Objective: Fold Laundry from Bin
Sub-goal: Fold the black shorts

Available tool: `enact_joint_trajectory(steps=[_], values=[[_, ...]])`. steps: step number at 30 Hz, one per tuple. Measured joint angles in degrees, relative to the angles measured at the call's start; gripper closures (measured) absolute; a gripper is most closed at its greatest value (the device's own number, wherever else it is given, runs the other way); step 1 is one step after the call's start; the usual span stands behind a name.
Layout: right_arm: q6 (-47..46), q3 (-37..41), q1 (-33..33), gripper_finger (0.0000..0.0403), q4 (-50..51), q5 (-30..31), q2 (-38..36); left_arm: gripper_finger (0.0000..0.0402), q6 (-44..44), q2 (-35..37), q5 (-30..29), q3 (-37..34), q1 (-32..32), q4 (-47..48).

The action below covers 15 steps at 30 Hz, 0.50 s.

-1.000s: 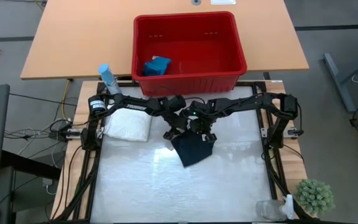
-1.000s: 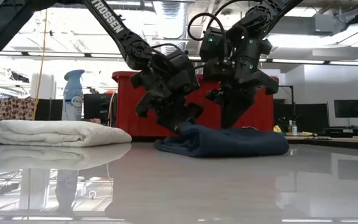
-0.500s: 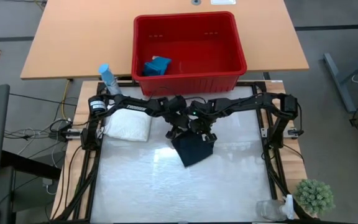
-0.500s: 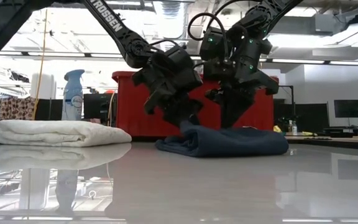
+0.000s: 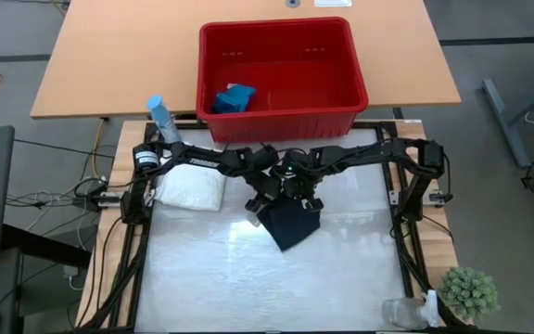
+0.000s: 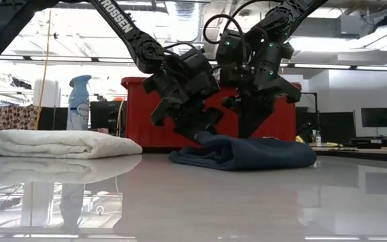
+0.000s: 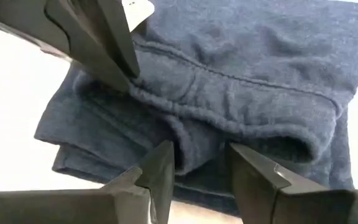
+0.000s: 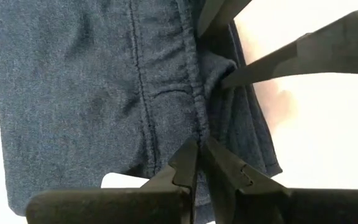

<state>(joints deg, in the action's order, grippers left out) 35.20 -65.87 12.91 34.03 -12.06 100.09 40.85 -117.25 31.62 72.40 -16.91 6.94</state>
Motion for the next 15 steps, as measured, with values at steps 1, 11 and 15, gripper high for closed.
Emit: enact_joint_trajectory(steps=[1,11,15], values=[[0.0,0.0,0.0,0.0349,0.0,0.0,0.0,0.0271,-0.2,0.0,0.0,0.0,0.0,0.0],[-0.2,0.0,0.0,0.0349,-0.1,0.1,0.0,0.0393,-2.4,0.0,1.0,0.0,0.0,-0.4],[-0.2,0.0,0.0,0.0349,-0.1,0.1,0.0,0.0399,-4.7,0.0,0.9,0.0,0.0,-0.3]])
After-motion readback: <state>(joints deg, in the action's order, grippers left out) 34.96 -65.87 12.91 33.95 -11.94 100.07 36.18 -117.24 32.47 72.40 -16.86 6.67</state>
